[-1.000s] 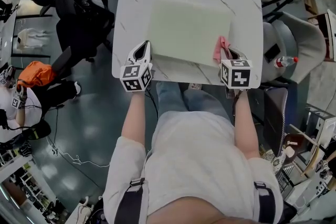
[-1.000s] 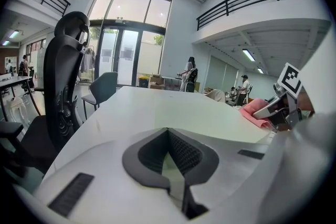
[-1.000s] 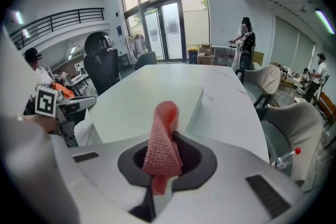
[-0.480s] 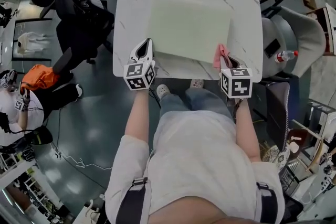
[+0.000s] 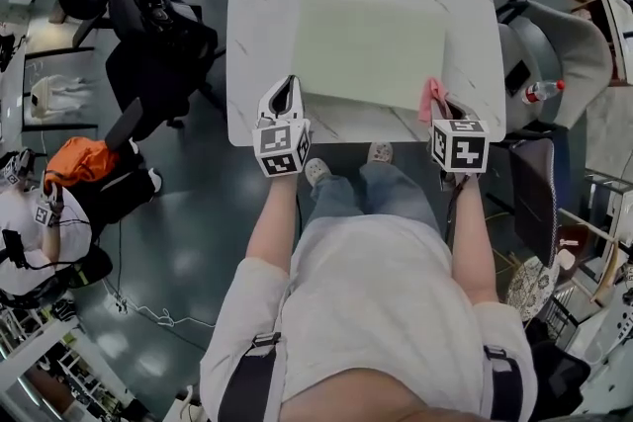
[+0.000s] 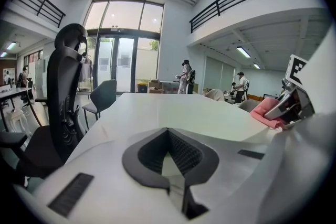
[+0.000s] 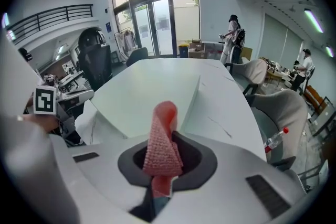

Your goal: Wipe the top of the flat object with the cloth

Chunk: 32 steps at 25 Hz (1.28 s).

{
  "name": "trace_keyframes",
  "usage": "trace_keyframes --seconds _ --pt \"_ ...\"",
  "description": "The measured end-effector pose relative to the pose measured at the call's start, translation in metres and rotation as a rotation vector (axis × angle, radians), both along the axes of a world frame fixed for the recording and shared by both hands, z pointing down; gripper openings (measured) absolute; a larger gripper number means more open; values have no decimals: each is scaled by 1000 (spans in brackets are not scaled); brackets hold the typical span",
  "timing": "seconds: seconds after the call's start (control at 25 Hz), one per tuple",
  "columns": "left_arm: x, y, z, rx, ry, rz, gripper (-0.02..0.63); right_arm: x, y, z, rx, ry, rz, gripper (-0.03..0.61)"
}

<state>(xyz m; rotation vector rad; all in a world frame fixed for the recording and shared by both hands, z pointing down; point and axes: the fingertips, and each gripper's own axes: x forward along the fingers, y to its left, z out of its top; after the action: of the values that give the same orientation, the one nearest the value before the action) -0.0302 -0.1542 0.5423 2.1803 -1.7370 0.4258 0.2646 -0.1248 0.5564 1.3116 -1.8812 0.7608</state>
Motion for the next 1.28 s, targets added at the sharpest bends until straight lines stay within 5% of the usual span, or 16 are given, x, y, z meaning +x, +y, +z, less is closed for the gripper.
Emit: trace_keyframes --seconds 0.48,0.84,1.28 --pt "-28 -2 1 -8 40 10 12 -4 0 0 11 54 76 27" --pt "-26 -1 4 -31 90 102 12 -10 -1 -1 17 112 136 26" --pt "-25 -1 5 -34 133 174 12 -80 -9 -1 22 70 102 27"
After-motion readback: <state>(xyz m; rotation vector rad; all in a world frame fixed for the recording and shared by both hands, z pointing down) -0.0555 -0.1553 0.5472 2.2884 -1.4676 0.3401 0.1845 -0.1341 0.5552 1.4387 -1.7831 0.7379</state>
